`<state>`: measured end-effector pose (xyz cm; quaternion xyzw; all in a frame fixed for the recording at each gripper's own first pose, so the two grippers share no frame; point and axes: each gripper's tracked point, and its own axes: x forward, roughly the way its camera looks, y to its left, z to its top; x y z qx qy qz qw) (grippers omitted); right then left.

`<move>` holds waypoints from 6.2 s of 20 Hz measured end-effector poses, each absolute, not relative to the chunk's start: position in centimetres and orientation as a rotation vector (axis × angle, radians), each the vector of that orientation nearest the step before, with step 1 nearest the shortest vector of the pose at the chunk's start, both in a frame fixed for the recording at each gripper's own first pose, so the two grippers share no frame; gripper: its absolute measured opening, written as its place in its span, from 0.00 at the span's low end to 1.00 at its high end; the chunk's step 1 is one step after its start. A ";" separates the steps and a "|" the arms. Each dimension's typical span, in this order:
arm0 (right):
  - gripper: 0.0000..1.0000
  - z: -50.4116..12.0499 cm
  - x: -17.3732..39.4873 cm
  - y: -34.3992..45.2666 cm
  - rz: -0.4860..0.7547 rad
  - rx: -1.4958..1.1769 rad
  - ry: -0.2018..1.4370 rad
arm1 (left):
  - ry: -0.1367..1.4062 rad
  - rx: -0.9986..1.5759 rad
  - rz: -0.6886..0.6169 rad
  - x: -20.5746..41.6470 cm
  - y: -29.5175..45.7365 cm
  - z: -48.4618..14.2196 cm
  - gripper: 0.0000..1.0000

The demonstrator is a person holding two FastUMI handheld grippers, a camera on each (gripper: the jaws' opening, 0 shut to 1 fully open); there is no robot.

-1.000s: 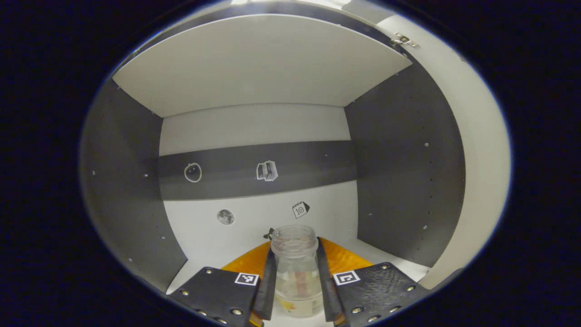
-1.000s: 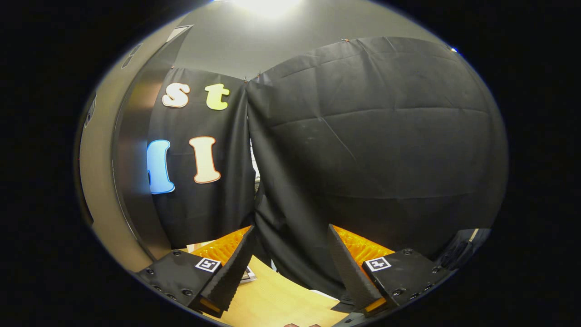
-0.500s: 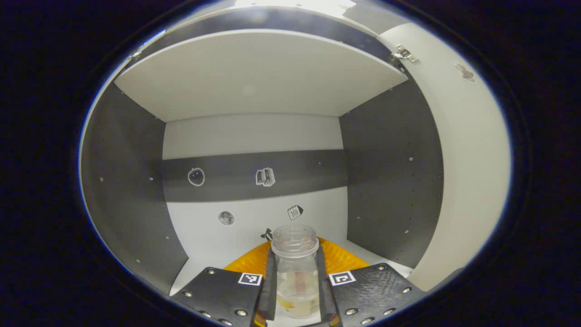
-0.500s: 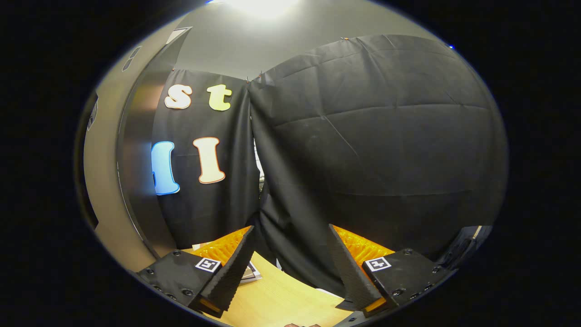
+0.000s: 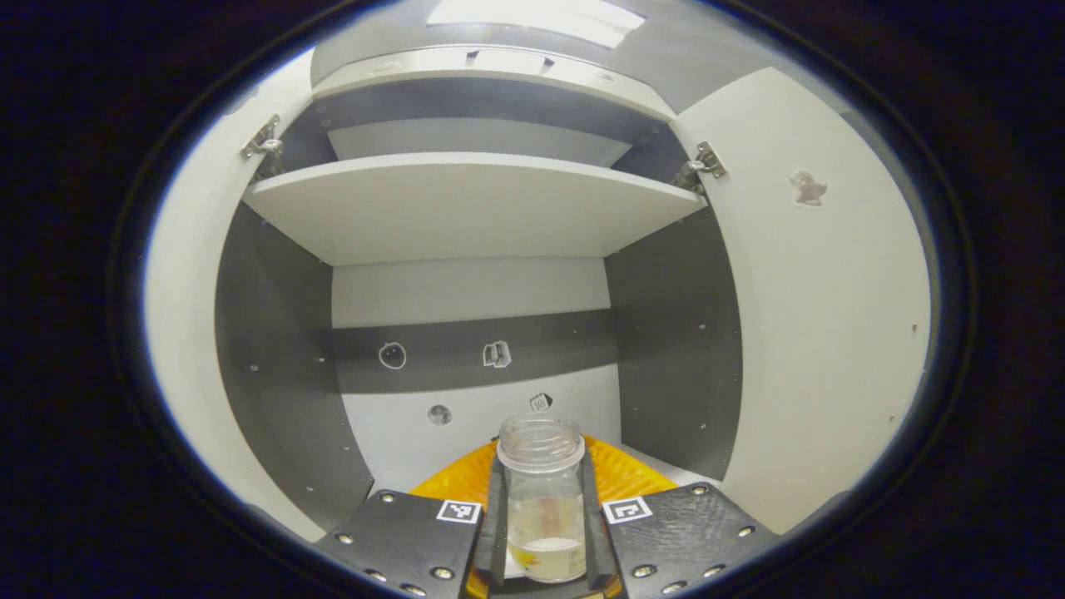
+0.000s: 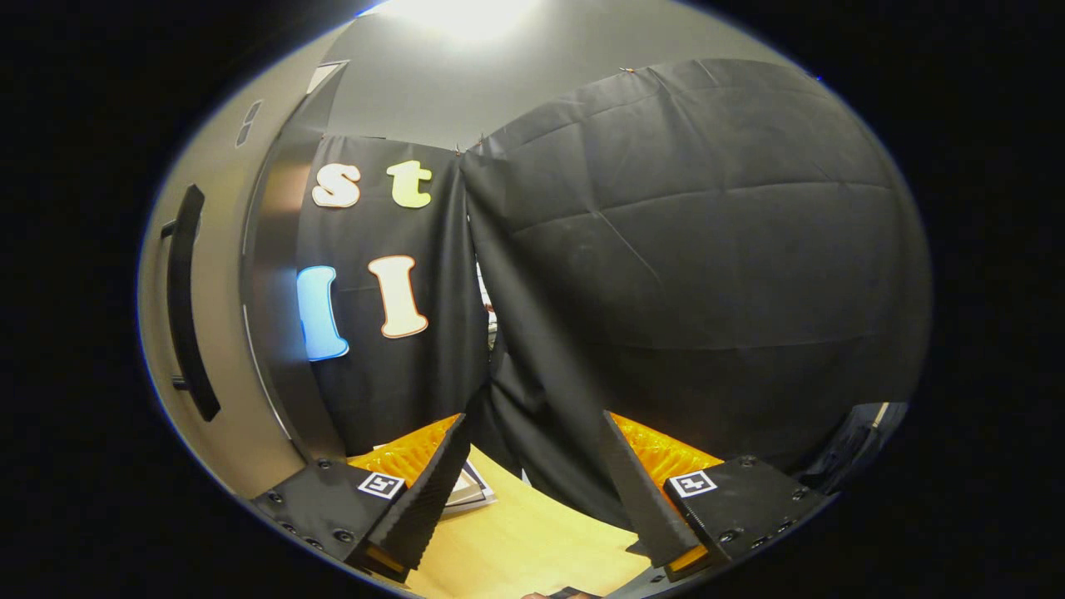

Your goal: Grasp the bottle in the cabinet with the left hand and place it on the coaster, then close the right door with the right hand and the left door with the left hand.

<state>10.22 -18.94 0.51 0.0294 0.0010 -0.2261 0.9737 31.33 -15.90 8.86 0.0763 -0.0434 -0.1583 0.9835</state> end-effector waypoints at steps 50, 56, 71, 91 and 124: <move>0.96 0.2 -2.6 -12.4 -0.369 -0.043 0.111 | 0.193 0.076 -0.666 9.4 -22.9 -28.4 0.48; 1.00 0.4 -3.5 -12.6 -0.391 -0.047 0.108 | 0.190 0.086 -0.669 8.4 -22.8 -27.7 0.73; 0.99 2.6 6.0 -13.3 -0.202 -0.023 0.061 | 0.135 0.094 -0.313 3.0 -14.5 -13.4 0.95; 0.99 9.6 15.5 -8.7 0.259 -0.025 0.013 | 0.050 0.017 0.251 2.8 -7.1 7.1 0.95; 0.96 8.0 9.3 11.0 0.250 0.065 0.002 | 0.042 -0.013 0.206 -0.7 11.6 3.0 0.95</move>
